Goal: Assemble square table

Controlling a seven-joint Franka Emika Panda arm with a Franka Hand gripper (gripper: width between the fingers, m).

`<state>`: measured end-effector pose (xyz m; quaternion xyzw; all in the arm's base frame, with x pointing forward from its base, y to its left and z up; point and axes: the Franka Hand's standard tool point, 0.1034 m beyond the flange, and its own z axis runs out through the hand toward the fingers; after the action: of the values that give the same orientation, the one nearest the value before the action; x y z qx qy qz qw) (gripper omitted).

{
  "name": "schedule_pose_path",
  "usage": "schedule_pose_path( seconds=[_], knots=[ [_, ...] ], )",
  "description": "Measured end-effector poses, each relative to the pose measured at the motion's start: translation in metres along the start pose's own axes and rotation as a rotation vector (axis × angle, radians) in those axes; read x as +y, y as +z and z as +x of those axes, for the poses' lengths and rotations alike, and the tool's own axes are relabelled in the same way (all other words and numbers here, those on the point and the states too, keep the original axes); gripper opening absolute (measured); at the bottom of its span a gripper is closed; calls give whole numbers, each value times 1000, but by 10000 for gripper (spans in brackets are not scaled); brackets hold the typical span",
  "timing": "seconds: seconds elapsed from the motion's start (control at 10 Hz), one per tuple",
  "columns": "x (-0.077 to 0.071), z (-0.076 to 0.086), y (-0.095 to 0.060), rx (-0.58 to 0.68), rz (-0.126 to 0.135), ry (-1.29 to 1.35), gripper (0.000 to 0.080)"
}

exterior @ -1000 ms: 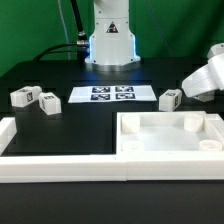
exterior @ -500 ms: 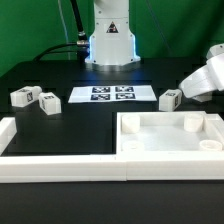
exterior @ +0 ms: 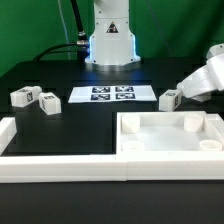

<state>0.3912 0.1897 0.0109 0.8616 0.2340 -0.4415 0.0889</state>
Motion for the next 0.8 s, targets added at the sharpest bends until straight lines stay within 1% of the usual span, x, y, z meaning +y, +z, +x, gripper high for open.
schedule_pose_path(
  seconds=[0.2, 0.3, 0.4, 0.5, 0.6, 0.7, 0.8],
  knots=[
    [1, -2, -2, -2, 1, -5, 288],
    [14, -19, -22, -12, 8, -35, 288],
    [29, -37, -45, 11, 18, -59, 288],
    [47, -59, -65, 39, 26, -65, 288],
    [60, -77, -77, 41, 37, -50, 288],
    [69, -82, -87, 103, 37, -32, 288],
    [71, -76, -88, 191, 25, -26, 288]
  ],
)
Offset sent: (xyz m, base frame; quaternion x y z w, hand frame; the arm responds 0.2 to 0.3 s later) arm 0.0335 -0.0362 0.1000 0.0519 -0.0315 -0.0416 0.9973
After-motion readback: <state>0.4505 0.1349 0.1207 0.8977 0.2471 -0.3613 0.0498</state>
